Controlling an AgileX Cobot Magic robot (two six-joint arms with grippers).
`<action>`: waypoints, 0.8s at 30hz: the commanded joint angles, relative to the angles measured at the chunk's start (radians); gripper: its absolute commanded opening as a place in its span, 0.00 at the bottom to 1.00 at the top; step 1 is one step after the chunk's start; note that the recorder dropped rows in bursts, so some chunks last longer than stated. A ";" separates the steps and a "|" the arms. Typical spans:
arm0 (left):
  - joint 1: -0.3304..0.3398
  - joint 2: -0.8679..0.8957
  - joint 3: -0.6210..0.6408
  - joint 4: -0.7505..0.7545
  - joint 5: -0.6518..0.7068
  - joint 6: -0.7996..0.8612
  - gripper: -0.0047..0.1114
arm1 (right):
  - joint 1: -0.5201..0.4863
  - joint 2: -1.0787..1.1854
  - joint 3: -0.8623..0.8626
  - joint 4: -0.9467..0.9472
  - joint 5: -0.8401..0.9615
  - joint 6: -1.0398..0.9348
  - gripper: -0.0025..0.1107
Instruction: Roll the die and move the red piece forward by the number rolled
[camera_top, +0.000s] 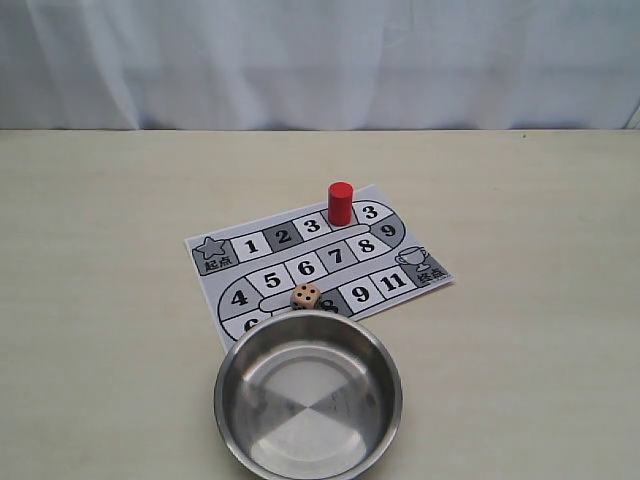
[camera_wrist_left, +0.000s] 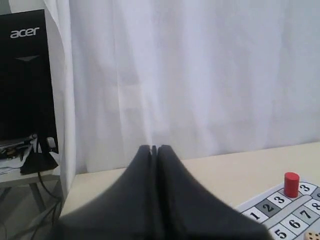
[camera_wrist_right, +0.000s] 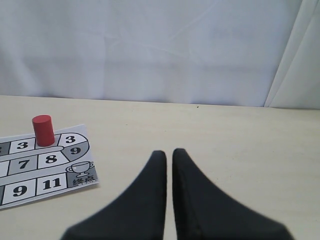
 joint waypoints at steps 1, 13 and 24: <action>0.000 -0.002 0.147 -0.002 -0.209 -0.009 0.04 | 0.002 -0.005 0.003 0.000 0.000 -0.003 0.06; 0.000 -0.002 0.538 -0.004 -0.532 -0.010 0.04 | 0.002 -0.005 0.003 0.000 0.000 -0.005 0.06; 0.000 -0.002 0.726 -0.004 -0.721 -0.010 0.04 | 0.002 -0.005 0.003 0.000 0.000 -0.005 0.06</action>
